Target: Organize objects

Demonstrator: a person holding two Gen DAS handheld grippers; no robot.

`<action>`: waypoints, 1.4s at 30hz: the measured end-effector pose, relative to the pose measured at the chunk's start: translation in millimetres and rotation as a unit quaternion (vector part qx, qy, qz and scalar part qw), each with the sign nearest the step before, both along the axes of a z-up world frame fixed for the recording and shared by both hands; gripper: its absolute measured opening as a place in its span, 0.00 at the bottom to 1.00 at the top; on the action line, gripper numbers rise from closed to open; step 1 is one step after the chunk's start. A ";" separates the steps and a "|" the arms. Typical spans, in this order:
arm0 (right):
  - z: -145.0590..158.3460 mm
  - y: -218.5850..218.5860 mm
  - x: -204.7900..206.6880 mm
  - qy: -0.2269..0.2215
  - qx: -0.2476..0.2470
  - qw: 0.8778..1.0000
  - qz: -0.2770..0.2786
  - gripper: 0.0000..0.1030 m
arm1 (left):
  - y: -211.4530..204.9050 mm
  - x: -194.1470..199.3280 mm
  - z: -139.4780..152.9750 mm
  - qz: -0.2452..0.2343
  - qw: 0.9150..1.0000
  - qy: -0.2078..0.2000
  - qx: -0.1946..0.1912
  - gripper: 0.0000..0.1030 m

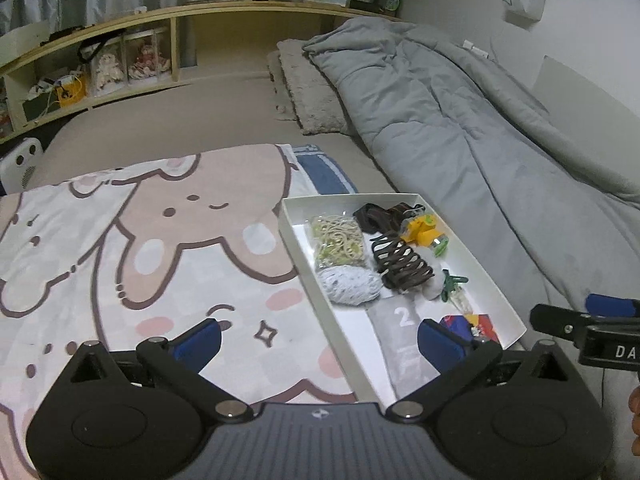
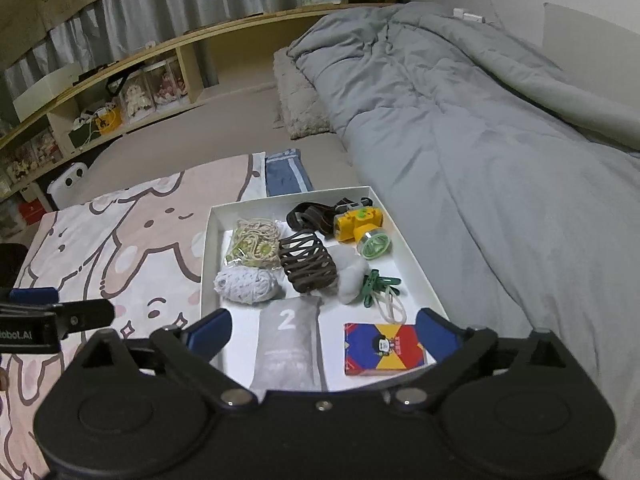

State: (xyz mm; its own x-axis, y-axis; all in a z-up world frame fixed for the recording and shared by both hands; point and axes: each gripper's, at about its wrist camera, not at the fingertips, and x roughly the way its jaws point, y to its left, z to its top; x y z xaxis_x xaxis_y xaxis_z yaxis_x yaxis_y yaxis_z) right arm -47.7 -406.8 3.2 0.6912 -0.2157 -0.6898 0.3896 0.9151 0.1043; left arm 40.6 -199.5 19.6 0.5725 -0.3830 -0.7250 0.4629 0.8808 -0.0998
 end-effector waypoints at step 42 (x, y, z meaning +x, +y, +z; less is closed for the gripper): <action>-23.6 47.6 -27.3 0.020 -0.059 0.997 -0.036 1.00 | 34.4 -20.7 -33.6 0.008 0.999 -0.008 0.052 1.00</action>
State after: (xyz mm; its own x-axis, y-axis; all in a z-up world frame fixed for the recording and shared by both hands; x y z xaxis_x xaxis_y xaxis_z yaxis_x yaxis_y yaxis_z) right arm -75.0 -359.2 -20.3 0.6442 -0.3441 -0.6831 0.4558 0.8899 -0.0184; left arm 19.9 -165.1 -14.0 0.5897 -0.2963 -0.7513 0.4497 0.8932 0.0007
